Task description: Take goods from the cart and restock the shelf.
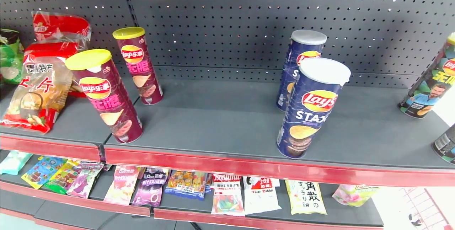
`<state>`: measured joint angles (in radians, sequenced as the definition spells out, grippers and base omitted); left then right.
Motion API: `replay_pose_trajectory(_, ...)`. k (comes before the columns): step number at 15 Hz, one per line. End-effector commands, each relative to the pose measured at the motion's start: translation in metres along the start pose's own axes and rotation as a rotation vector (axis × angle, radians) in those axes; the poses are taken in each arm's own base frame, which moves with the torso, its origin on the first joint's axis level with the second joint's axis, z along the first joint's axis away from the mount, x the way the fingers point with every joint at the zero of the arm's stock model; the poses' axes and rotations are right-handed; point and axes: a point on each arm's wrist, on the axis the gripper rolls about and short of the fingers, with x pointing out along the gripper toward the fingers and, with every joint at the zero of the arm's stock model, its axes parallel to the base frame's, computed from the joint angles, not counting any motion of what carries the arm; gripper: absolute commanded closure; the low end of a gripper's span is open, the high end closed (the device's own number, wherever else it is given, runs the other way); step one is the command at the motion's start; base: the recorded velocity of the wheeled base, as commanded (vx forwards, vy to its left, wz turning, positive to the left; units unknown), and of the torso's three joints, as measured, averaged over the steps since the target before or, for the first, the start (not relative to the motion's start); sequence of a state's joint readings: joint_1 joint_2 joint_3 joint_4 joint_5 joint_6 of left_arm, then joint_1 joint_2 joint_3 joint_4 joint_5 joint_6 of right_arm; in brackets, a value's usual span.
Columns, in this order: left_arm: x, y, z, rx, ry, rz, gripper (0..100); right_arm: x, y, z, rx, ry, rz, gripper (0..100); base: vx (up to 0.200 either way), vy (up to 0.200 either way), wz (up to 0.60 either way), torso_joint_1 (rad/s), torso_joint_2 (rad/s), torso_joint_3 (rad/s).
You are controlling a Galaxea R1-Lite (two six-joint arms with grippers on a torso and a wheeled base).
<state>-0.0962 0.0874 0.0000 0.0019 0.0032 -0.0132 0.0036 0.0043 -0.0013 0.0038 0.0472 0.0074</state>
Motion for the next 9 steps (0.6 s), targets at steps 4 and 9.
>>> replay_pose_trajectory(4, 0.0002, 0.0000, 0.0001, -0.001, 0.003, 0.001, 0, -0.0001, 0.0000, 0.0000, -0.001, -0.001, 0.000, 0, 0.000, 0.000, 0.00, 0.000, 0.00, 0.000)
replay_pose_trajectory(9, 0.0002, 0.0000, 0.0001, -0.001, 0.003, 0.001, 0, -0.0001, -0.0002, 0.0000, -0.001, -0.001, -0.006, 0, 0.000, 0.000, -0.36, 0.000, 0.00, 0.002)
